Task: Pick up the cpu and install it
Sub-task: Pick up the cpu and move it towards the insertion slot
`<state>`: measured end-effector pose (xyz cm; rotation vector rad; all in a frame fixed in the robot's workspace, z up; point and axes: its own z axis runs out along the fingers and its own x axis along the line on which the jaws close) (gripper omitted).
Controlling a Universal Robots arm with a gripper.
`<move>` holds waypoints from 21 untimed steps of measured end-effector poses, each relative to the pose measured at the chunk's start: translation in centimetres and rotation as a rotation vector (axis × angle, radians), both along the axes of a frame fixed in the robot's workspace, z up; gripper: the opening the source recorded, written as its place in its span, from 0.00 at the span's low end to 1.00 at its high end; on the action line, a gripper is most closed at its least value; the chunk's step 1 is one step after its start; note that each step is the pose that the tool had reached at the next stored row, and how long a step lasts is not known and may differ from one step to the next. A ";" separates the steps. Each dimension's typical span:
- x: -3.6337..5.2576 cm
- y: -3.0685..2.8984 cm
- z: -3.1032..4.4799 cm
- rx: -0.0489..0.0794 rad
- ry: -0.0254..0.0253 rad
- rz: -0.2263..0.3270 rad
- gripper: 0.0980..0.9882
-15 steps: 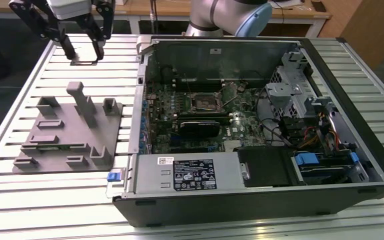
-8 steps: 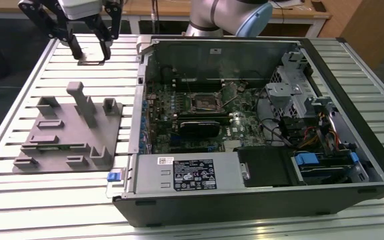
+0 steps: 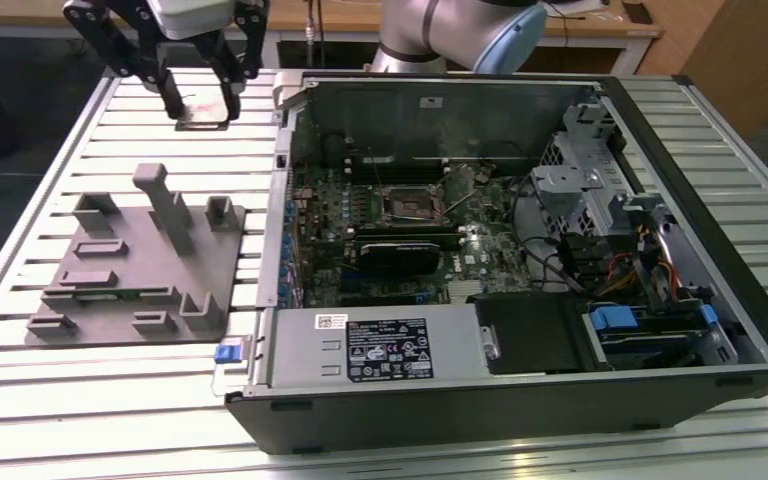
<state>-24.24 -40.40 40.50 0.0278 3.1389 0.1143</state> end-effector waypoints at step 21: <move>5.26 0.61 -0.25 0.000 -0.0001 0.000 0.49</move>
